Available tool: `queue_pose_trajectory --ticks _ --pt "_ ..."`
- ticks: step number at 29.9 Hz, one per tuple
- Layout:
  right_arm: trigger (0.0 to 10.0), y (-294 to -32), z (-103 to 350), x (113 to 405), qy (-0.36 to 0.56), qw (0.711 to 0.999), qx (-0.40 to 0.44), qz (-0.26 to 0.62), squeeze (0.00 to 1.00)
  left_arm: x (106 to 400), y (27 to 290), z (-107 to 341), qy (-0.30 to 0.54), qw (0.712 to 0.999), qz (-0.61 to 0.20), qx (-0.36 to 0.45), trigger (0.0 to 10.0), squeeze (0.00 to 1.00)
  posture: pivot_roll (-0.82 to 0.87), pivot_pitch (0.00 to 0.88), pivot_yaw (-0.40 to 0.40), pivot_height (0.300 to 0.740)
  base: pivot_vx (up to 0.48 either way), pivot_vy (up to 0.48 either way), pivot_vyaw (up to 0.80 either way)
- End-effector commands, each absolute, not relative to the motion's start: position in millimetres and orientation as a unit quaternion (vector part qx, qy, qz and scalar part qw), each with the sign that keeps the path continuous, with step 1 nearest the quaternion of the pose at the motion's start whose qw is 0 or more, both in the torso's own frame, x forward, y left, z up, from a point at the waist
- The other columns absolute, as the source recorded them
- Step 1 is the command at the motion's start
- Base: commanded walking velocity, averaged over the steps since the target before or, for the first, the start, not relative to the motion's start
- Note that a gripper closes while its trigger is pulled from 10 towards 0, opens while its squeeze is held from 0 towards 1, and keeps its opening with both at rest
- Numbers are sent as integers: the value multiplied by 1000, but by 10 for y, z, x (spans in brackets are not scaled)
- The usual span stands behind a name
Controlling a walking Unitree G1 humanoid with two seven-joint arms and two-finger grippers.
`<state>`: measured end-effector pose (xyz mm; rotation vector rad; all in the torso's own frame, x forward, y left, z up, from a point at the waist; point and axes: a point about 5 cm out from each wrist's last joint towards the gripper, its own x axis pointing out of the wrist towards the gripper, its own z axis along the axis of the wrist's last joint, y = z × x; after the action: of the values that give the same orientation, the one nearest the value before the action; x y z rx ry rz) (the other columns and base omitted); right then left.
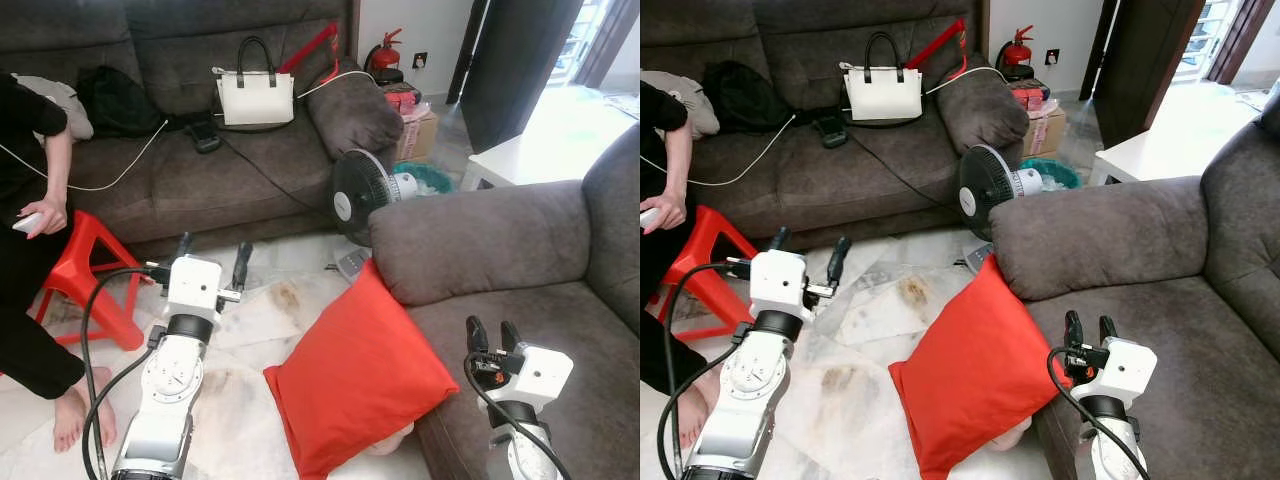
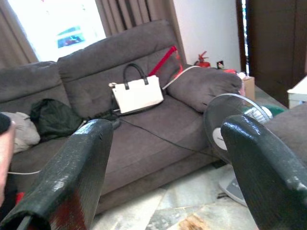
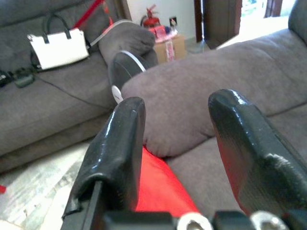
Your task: Move the pillow to the sofa from floor
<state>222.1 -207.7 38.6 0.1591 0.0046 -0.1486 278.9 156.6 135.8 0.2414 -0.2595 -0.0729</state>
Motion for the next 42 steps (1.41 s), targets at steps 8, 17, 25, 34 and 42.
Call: queue_pose_trajectory --ticks 8,17,25,34,42 --pt "10000 -2076 414 2284 10 993 88 -81 0 2829 1551 1388 -125 984 -45 116 10000 0 129 16 21 740 245 0 -356" --pt "10000 -2060 435 2334 8 993 90 -79 0 2832 1541 1385 -121 985 -47 116 10000 0 136 37 19 740 248 0 -221" --pt "10000 -2048 433 2403 12 993 89 -75 0 2830 1467 1312 -104 985 -76 119 10000 0 142 40 15 740 61 0 0" --pt "10000 -2027 127 2369 79 991 90 -67 0 2843 1607 781 -1 991 -52 120 10000 0 143 49 11 740 0 0 0" --pt "10000 -1971 -74 2371 128 985 97 -57 0 2853 1705 694 17 994 -19 104 10000 0 152 52 5 740 0 0 0"
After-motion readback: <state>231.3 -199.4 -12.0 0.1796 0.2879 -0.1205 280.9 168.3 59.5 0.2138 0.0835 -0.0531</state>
